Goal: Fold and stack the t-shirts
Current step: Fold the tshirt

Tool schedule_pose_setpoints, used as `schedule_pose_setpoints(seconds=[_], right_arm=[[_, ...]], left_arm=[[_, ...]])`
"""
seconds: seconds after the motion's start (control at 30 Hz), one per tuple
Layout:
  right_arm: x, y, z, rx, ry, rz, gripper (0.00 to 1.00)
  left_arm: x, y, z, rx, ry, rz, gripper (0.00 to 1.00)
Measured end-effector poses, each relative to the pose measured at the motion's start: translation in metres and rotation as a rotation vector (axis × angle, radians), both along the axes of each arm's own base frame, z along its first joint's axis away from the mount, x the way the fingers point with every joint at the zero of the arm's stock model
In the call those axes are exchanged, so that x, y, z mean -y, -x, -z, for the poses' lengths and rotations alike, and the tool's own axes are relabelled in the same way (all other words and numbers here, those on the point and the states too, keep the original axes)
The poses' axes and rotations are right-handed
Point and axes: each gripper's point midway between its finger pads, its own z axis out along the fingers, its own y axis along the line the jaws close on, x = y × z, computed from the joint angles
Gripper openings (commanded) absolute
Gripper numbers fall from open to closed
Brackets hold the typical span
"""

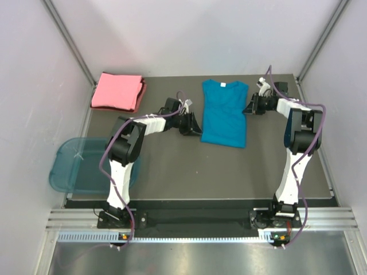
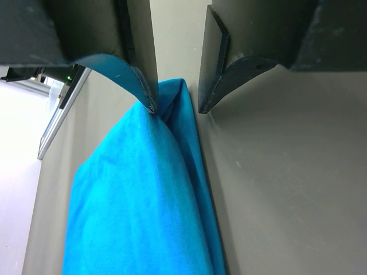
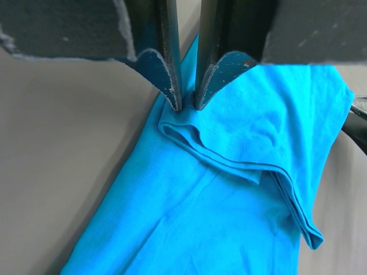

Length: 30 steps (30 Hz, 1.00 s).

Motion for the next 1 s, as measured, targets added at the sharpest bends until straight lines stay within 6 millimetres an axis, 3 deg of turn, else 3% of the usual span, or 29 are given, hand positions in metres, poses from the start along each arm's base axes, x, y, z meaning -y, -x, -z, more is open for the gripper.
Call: schedule_pose_setpoints(seconds=[0.1,0.3,0.5,0.8,0.87,0.9,0.93,1.0], right_arm=[[0.000,0.000,0.000,0.002,0.000,0.000,0.13],[0.000,-0.001,-0.001,0.004,-0.001,0.002,0.00],[0.000,-0.001,-0.001,-0.003,-0.007,0.010,0.00],[0.000,-0.003,-0.002,-0.006,-0.011,0.022,0.00],[0.001,-0.003,-0.001,-0.007,-0.007,0.028,0.00],[0.001,-0.004,0.000,-0.011,-0.006,0.032,0.00],[0.002,-0.004,0.002,-0.013,-0.003,0.036,0.00],[0.003,-0.004,0.006,-0.024,0.003,0.047,0.00]], left_arm=[[-0.002,0.000,-0.002,0.006,-0.007,-0.011,0.39],[-0.008,-0.005,-0.019,0.059,-0.027,-0.058,0.40],[-0.007,-0.007,-0.032,0.094,-0.003,-0.075,0.41],[0.008,0.003,-0.028,0.082,0.018,-0.036,0.42],[0.012,0.006,-0.023,0.072,0.021,-0.027,0.29],[0.013,0.007,-0.020,0.063,0.022,-0.025,0.09],[0.014,0.009,-0.017,0.057,0.019,-0.022,0.00],[0.014,0.013,-0.012,0.042,0.014,-0.022,0.00]])
